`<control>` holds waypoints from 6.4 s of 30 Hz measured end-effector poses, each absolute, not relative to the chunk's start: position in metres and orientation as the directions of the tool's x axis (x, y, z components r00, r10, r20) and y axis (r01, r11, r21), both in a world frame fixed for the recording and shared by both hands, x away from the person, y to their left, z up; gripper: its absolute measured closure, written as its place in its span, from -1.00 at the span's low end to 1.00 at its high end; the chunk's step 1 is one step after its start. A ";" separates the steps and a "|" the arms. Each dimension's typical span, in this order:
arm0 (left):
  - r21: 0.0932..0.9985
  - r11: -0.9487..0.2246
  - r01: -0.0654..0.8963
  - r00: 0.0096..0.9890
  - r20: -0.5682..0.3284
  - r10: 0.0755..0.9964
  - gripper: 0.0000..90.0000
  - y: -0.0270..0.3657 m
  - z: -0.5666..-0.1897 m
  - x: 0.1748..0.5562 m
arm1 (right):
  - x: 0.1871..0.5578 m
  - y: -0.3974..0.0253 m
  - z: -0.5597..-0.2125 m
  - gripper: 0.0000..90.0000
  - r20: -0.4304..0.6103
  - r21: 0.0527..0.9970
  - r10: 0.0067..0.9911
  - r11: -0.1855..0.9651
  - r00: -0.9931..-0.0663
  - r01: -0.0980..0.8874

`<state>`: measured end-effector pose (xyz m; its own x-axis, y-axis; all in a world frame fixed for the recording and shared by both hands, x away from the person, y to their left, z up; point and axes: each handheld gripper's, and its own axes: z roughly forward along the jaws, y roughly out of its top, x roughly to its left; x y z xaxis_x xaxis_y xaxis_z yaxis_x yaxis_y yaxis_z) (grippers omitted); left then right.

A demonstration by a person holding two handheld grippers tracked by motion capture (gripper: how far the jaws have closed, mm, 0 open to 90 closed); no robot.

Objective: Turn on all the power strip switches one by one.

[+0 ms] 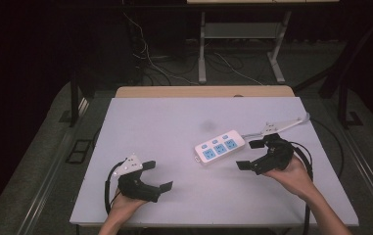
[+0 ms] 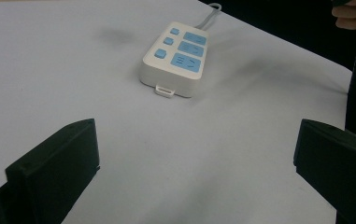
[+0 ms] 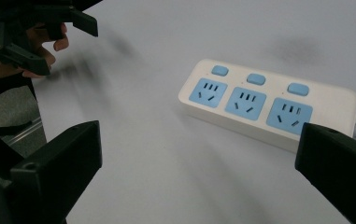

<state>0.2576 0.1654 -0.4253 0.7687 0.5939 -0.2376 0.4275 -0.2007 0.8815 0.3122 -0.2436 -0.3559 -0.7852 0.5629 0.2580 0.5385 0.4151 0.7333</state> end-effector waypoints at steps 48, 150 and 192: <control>0.884 -0.191 0.428 0.764 -0.240 0.598 -1.00 0.168 -0.425 0.258 | 0.378 -0.161 -0.338 -0.99 0.216 0.671 0.514 0.540 -0.830 0.508; 0.887 -0.209 0.412 0.776 -0.221 0.591 -1.00 0.167 -0.425 0.256 | 0.415 -0.125 -0.411 1.00 0.140 0.575 0.479 0.673 -0.866 0.465; 0.887 -0.201 0.416 0.774 -0.229 0.591 -1.00 0.168 -0.426 0.258 | 0.429 -0.179 -0.379 1.00 0.222 0.651 0.544 0.535 -0.809 0.538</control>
<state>0.2579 0.1681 -0.4255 0.7738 0.5906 -0.2290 0.4162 -0.2014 0.8867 0.4288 -0.1792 -0.3792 -0.8093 0.5438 0.2220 0.5381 0.5351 0.6512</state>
